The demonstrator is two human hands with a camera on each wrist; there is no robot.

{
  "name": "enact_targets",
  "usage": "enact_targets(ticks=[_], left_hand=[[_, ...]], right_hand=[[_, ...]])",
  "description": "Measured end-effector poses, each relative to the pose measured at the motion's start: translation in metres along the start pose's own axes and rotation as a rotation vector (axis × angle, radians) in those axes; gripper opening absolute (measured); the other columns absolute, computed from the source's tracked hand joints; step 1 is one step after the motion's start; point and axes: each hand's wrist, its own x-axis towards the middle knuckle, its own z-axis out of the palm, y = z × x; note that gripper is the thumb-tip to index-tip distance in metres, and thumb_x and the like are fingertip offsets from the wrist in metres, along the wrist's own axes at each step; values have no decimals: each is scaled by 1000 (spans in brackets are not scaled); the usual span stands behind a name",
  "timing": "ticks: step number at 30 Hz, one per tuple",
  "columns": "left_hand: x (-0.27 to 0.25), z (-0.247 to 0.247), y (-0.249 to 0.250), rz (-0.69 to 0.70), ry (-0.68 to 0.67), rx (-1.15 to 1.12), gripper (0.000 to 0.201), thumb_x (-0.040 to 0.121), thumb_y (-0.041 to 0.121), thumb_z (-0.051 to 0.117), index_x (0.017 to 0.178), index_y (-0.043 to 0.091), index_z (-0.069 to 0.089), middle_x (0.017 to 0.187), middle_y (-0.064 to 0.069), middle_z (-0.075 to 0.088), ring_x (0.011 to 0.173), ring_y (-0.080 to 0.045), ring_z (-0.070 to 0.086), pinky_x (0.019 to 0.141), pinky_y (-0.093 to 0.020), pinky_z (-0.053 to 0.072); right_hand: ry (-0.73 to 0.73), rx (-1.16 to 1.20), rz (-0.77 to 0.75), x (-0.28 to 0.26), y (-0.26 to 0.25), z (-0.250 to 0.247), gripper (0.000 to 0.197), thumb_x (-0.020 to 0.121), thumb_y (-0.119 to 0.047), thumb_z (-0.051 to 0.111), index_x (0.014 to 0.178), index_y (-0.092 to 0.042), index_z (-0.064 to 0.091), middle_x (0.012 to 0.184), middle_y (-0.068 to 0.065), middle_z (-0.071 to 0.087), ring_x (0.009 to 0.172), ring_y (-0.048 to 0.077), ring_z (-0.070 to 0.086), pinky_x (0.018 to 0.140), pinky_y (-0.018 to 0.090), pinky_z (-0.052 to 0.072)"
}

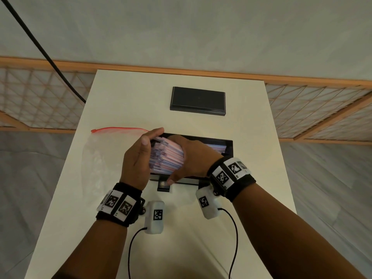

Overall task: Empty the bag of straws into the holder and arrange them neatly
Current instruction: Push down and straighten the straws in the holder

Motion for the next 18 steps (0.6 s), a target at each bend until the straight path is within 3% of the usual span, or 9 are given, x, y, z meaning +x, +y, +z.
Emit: enact_targets(ticks=[7,12,18], left_hand=[[0,-3,-2,-23,-28,-4,82,93,81,19,136,28,65,134,2,69,124,-18,66,107,-50,52],[0,-5,-4,-37,-40,-32,79,93,81,20,138,31,62,135,0,68,124,-20,66,105,-51,54],[-3,-1,-12,-29,33,-70,81,93,79,25,139,23,62,139,0,66,130,-23,62,110,-55,48]], right_hand=[[23,-55,21,1,-4,0,103,56,-50,94,140,-32,39,122,-6,62,107,16,60,94,44,56],[77,-235,15,-3,-14,1,100,61,-55,90,141,-28,37,119,-5,65,102,17,64,88,44,58],[121,-343,1,-4,-20,5,100,65,-57,86,145,-26,34,128,-2,60,110,22,61,99,49,50]])
